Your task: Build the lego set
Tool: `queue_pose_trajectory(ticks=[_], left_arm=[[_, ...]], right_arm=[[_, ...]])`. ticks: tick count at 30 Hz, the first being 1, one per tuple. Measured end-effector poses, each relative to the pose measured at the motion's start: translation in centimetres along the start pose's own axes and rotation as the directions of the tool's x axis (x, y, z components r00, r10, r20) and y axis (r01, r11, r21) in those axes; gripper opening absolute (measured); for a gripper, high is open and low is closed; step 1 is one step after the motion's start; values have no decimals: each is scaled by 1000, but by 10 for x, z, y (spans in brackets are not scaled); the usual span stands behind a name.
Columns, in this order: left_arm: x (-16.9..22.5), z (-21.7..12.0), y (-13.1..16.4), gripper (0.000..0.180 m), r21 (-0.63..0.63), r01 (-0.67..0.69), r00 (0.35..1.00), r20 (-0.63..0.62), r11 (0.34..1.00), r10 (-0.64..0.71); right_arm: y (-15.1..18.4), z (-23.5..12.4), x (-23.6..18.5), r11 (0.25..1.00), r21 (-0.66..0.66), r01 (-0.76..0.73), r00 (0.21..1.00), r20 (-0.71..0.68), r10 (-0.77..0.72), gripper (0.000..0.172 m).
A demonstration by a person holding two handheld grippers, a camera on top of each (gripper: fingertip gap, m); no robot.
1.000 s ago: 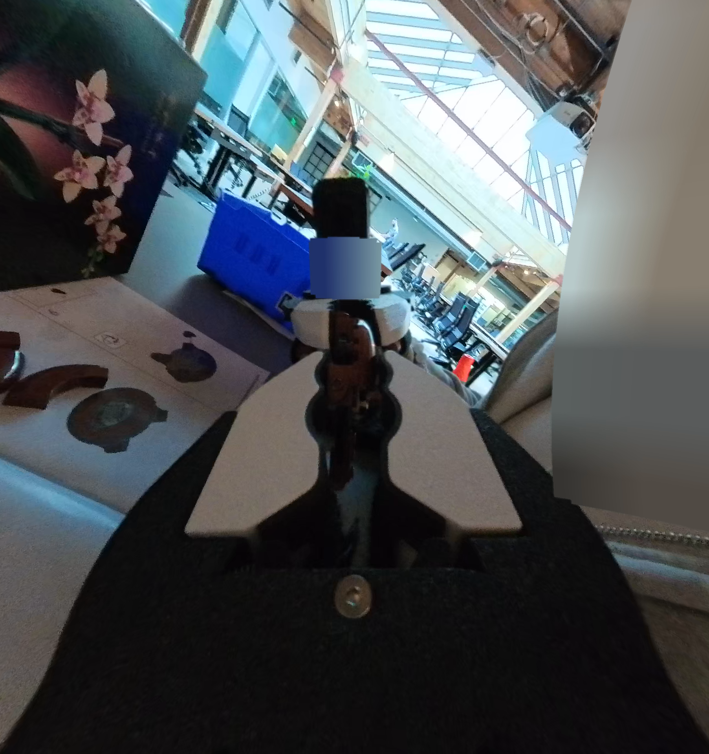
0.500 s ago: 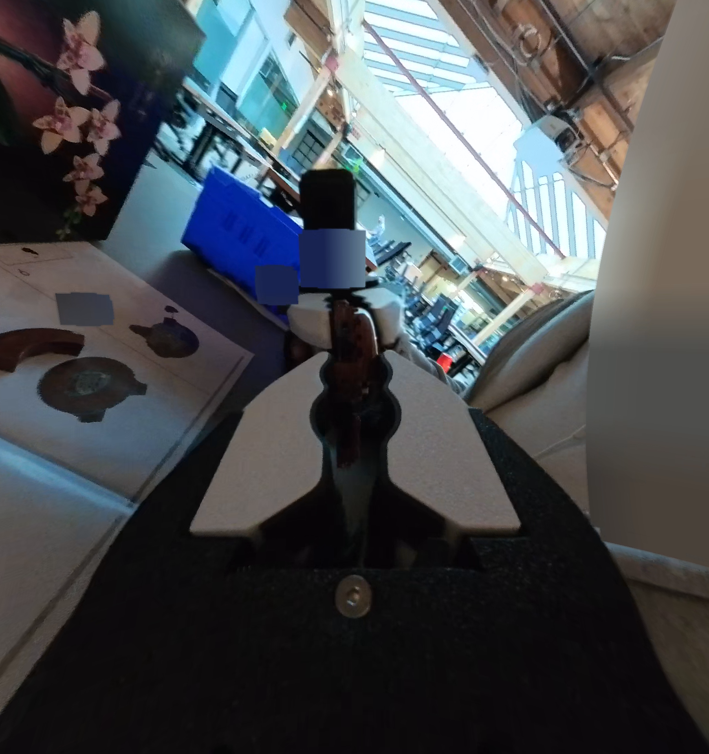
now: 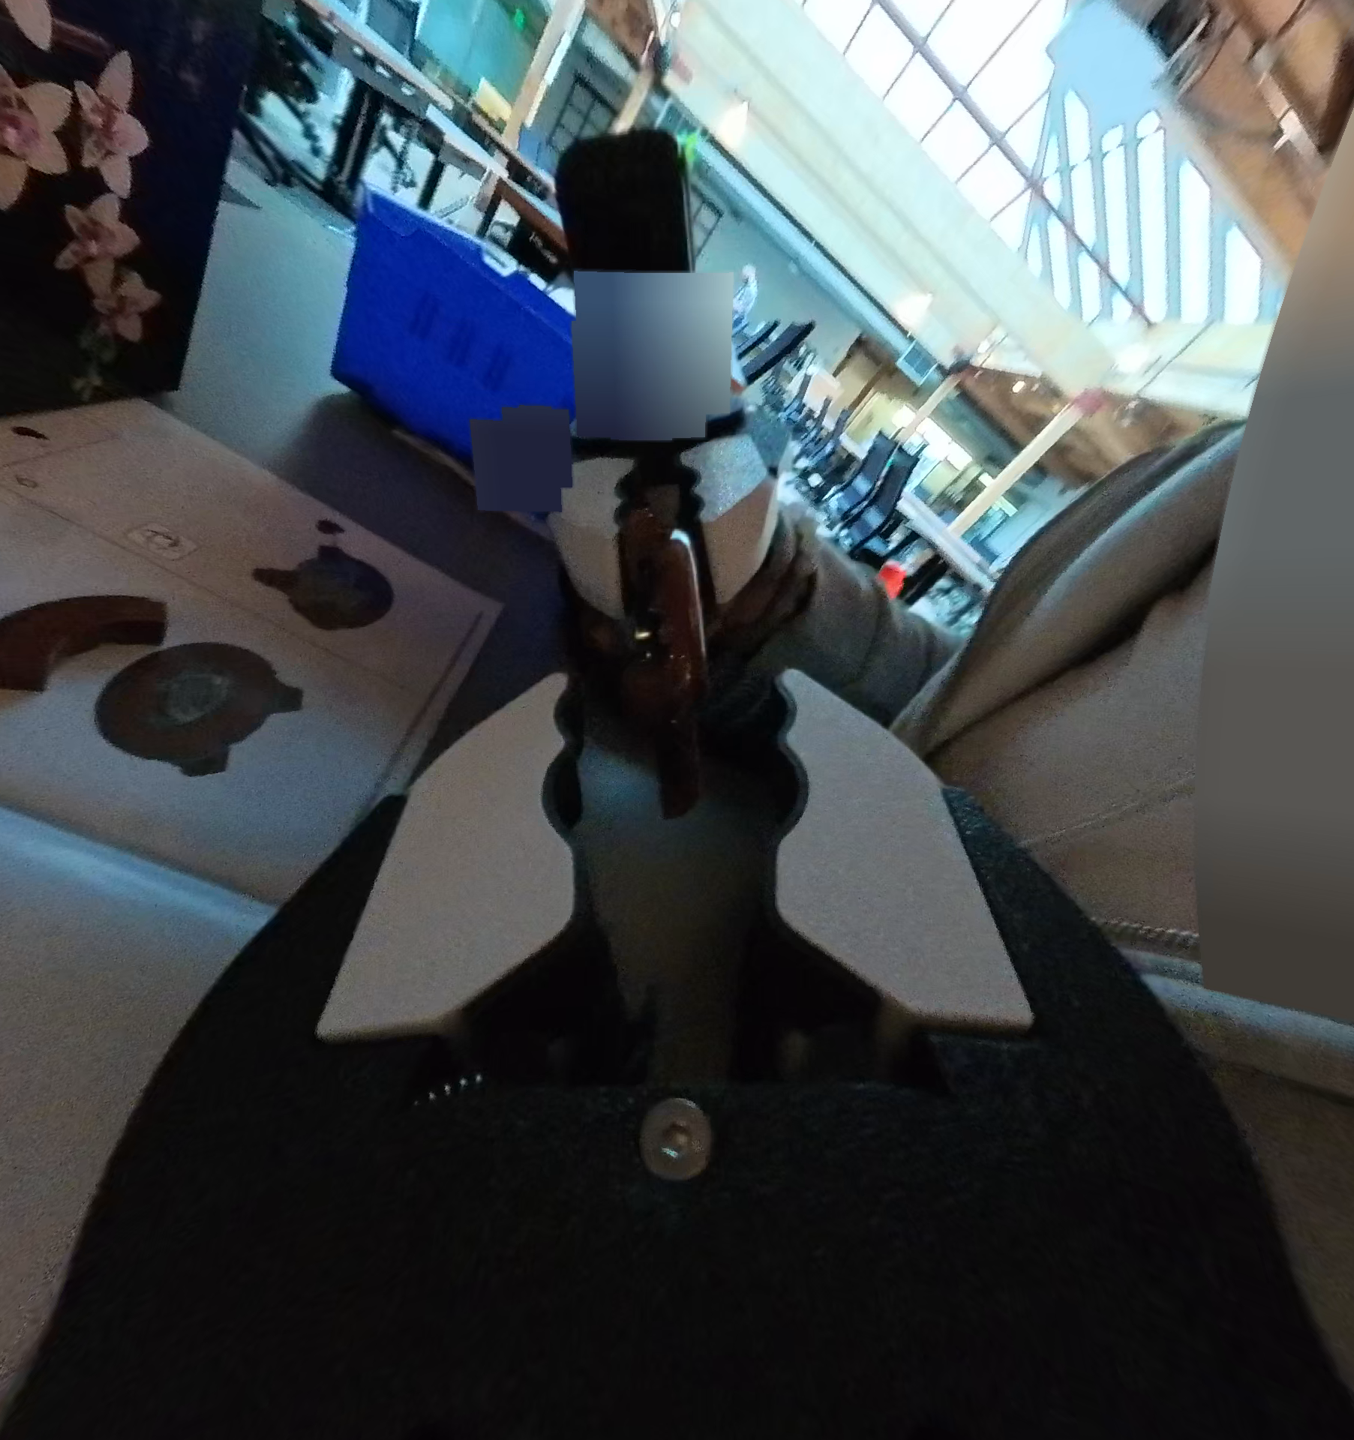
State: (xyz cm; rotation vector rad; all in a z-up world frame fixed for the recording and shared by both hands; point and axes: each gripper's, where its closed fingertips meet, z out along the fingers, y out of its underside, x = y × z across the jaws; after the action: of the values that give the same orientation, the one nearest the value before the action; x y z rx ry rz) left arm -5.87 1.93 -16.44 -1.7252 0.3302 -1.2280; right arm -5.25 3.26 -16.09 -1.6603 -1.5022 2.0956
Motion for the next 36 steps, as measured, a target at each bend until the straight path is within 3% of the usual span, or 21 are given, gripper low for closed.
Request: queue_pose_trajectory(ticks=[2, 5, 7, 9, 11, 12, 15, 17, 20, 23, 26, 30, 32, 36], left_arm=[[-5, 0, 2, 58, -29, -37, 999, 26, 999, 38], [-2, 6, 13, 73, -156, 7, 1000, -29, 988, -11], [4, 11, 15, 64, -200, 1, 997, -78, 980, -17], [9, 16, 14, 41, -218, 8, 991, -132, 976, -38], [3, 16, 19, 28, -246, -11, 994, -111, 969, -17], [2, 13, 18, 18, -239, -17, 995, -104, 971, -8], [6, 5, 5, 18, -104, 68, 988, -129, 992, -82], [4, -3, -6, 17, 11, 136, 982, -136, 991, -134], [-4, -11, -19, 17, 145, 205, 975, -119, 968, -188], [-4, -13, -28, 17, 215, 245, 966, -140, 945, -218], [2, -8, -28, 17, 215, 247, 963, -160, 945, -216], [10, -8, -29, 38, 244, 263, 954, -209, 933, -215], [8, -8, -24, 21, 255, 257, 958, -198, 932, -209], [4, -14, -21, 21, 258, 269, 961, -131, 928, -242]], right_arm=[[5, -1, 2, 995, -96, -41, 999, -2, 41, 18], [11, 1, 0, 967, -248, -66, 998, 6, 70, 18], [15, 6, -1, 942, -331, -53, 998, 11, 60, 18], [14, 13, -4, 929, -370, -24, 999, 29, 37, 18], [13, 16, -1, 919, -393, 27, 1000, 19, -21, 19], [8, 16, 0, 929, -365, 60, 998, 16, -58, 20], [-22, 12, -11, 985, -163, 52, 996, 80, -39, 40], [-34, 5, -6, 998, -39, 53, 997, 50, -51, 50], [-34, 1, -5, 997, 68, 35, 998, 45, -38, 50], [-26, 8, -4, 997, 73, 12, 999, 40, -15, 39], [-30, 9, -7, 992, 123, 12, 998, 56, -19, 12], [-18, 12, -5, 993, 114, 15, 998, 59, -22, 11], [-16, 14, -7, 991, 134, 12, 996, 86, -24, 11], [-28, 9, -1, 987, 147, 63, 997, 30, -68, 33]])
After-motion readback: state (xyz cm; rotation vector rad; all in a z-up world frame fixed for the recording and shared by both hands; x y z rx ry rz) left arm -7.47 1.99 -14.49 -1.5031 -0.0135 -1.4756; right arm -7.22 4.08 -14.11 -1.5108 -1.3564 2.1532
